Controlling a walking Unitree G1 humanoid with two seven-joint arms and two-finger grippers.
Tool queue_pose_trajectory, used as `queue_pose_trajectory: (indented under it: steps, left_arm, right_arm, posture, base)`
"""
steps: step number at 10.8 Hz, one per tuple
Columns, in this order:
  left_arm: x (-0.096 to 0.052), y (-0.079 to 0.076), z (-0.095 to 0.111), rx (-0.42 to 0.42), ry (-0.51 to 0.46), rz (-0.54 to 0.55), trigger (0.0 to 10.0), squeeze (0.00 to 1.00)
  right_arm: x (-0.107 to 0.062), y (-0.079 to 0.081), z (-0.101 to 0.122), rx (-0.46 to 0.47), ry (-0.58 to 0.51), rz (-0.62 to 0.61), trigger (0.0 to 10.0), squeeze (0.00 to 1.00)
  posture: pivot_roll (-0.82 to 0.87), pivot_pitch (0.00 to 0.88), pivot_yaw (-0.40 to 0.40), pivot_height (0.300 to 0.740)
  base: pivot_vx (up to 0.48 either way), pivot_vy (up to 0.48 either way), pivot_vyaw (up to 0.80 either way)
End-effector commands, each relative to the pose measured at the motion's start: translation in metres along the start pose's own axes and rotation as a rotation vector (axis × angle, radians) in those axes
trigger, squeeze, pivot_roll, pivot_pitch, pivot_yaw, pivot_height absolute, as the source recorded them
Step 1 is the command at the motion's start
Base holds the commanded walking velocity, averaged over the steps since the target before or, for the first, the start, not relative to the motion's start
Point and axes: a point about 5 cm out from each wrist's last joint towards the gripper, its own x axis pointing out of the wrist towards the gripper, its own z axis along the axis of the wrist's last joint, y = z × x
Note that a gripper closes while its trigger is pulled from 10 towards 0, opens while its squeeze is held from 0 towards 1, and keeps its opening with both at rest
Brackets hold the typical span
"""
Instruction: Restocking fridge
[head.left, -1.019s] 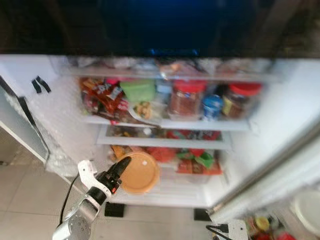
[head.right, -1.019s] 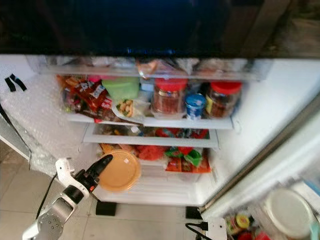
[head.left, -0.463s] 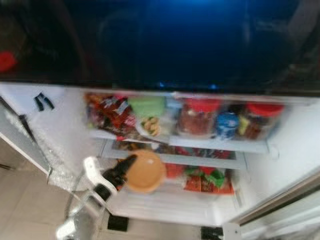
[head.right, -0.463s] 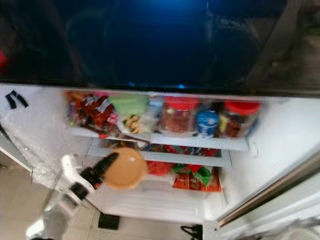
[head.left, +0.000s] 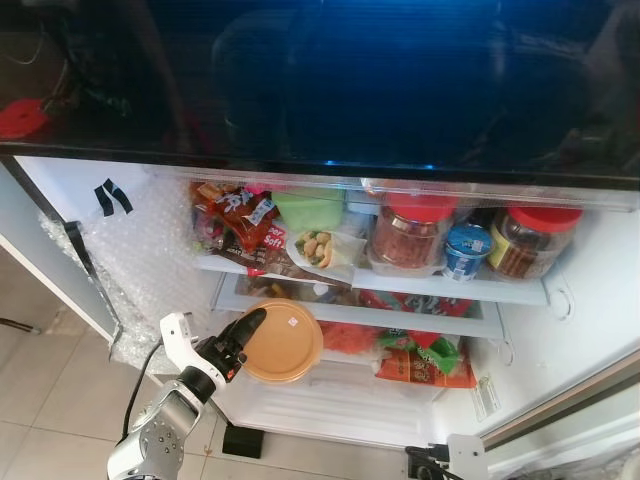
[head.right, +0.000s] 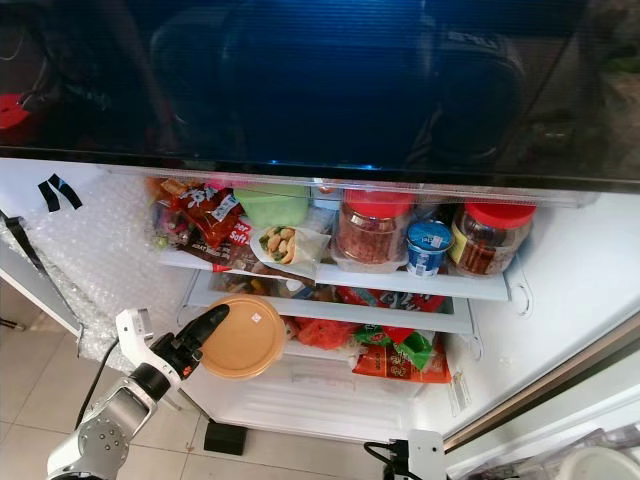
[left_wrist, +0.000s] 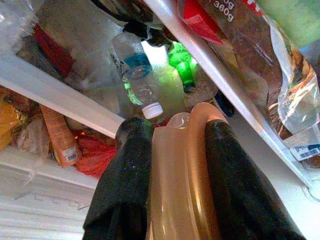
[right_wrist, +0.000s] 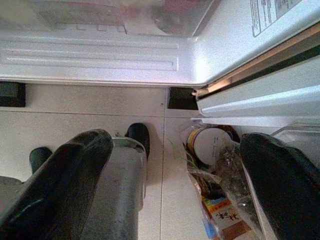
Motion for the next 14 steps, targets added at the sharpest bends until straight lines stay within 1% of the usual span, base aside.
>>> queue_pose_trajectory:
  steps: [1, 2, 3, 6, 12, 14]
  left_arm:
    - [0.000, 0.001, -0.001, -0.010, 0.010, -0.005, 10.0, 0.00]
    - [0.001, 0.001, -0.001, -0.009, 0.011, -0.005, 10.0, 0.00]
    - [0.001, 0.000, -0.001, -0.010, 0.011, -0.007, 10.0, 0.00]
    - [0.002, 0.000, -0.002, -0.006, 0.015, -0.009, 10.0, 0.00]
    - [0.007, -0.002, 0.000, 0.009, 0.018, -0.015, 10.0, 0.00]
    - [0.011, -0.004, 0.003, 0.007, 0.002, -0.012, 10.0, 0.00]
  right_arm:
    - [-0.001, -0.007, -0.006, 0.026, 0.019, -0.029, 10.0, 0.00]
    - [-0.001, -0.007, -0.006, 0.024, 0.019, -0.027, 10.0, 0.00]
    - [-0.001, -0.007, -0.006, 0.023, 0.018, -0.026, 10.0, 0.00]
    - [-0.001, -0.006, -0.006, 0.023, 0.013, -0.023, 10.0, 0.00]
    - [-0.002, -0.006, -0.006, 0.021, 0.009, -0.023, 10.0, 0.00]
    - [-0.002, -0.005, -0.006, 0.019, 0.010, -0.019, 10.0, 0.00]
  posture:
    - [-0.03, 0.101, 0.013, 0.740]
    - [-0.03, 0.102, 0.013, 0.727]
    - [-0.04, 0.102, 0.014, 0.702]
    - [-0.03, 0.105, 0.015, 0.647]
    - [-0.03, 0.106, 0.018, 0.643]
    - [-0.03, 0.106, 0.017, 0.643]
  base:
    - [0.000, 0.000, 0.00]
    - [0.000, 0.000, 0.00]
    - [0.000, 0.000, 0.00]
    - [0.000, 0.000, 0.00]
    - [0.000, 0.000, 0.00]
    - [0.000, 0.000, 0.00]
